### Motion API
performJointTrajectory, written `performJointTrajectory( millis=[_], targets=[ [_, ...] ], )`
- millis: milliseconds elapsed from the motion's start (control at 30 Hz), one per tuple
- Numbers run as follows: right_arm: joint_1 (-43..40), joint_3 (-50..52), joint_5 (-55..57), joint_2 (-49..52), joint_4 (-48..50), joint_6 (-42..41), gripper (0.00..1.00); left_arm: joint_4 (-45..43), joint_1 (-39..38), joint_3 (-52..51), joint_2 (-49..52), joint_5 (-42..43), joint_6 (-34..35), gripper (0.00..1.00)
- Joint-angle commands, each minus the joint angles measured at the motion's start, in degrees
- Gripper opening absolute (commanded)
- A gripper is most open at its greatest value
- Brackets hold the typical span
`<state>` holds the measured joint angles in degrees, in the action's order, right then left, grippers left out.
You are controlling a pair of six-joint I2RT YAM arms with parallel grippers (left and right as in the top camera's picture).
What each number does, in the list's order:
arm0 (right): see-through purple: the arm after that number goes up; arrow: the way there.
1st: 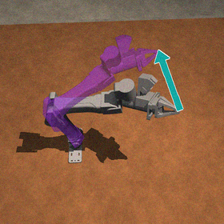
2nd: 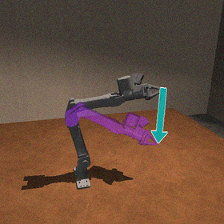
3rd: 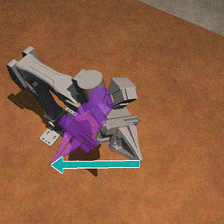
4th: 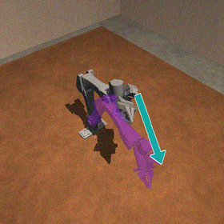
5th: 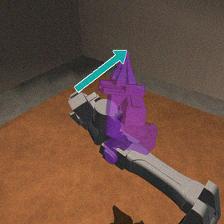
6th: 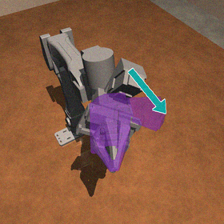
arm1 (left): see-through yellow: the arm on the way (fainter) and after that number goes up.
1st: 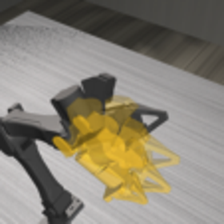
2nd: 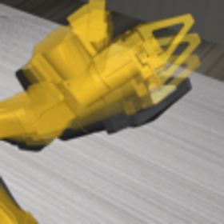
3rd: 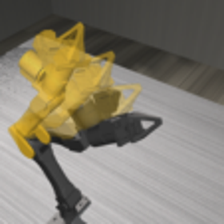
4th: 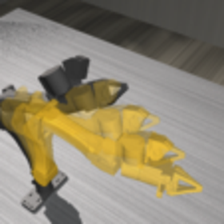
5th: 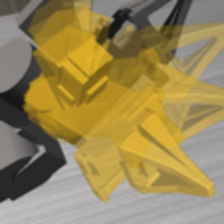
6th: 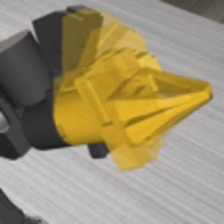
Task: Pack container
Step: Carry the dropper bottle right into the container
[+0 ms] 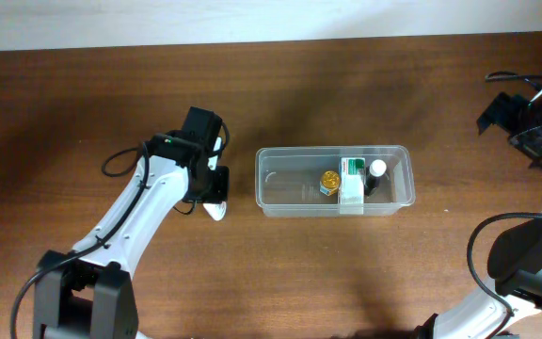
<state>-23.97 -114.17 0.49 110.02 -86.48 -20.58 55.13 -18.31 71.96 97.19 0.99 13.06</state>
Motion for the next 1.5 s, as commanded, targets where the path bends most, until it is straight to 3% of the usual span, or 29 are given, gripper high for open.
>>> performJointTrajectory(
  millis=[0, 400, 600, 833, 1033, 1333, 1467],
  targets=[
    [0.0, 0.4, 0.0, 0.3, 0.2, 0.0, 0.98, 2.0, -0.1, 2.1, 0.6, 2.7, -1.0, 0.27],
    [0.0, 0.4, 0.0, 0.3, 0.2, 0.0, 0.98, 16.1, -5.5, 23.4, 0.5, 2.9, -1.4, 0.27],
    [0.0, 0.4, 0.0, 0.3, 0.2, 0.0, 0.98, 14.7, -11.4, 29.5, 0.5, 2.9, -1.1, 0.27],
    [0.0, 0.4, 0.0, 0.3, 0.2, 0.0, 0.98, 5.5, -16.3, 29.6, 0.6, 2.6, -1.3, 0.27],
    [0.0, 0.4, 0.0, 0.3, 0.2, 0.0, 0.98, -2.0, -19.8, 29.6, 5.1, 2.6, -9.4, 0.27],
    [0.0, 0.4, 0.0, 0.3, 0.2, 0.0, 0.98, -0.1, -21.1, 29.6, 11.8, 7.2, -26.5, 0.27],
    [0.0, 0.4, 0.0, 0.3, 0.2, 0.0, 0.98, 5.0, -21.1, 29.6, 13.7, 8.9, -33.9, 0.27]
  ],
)
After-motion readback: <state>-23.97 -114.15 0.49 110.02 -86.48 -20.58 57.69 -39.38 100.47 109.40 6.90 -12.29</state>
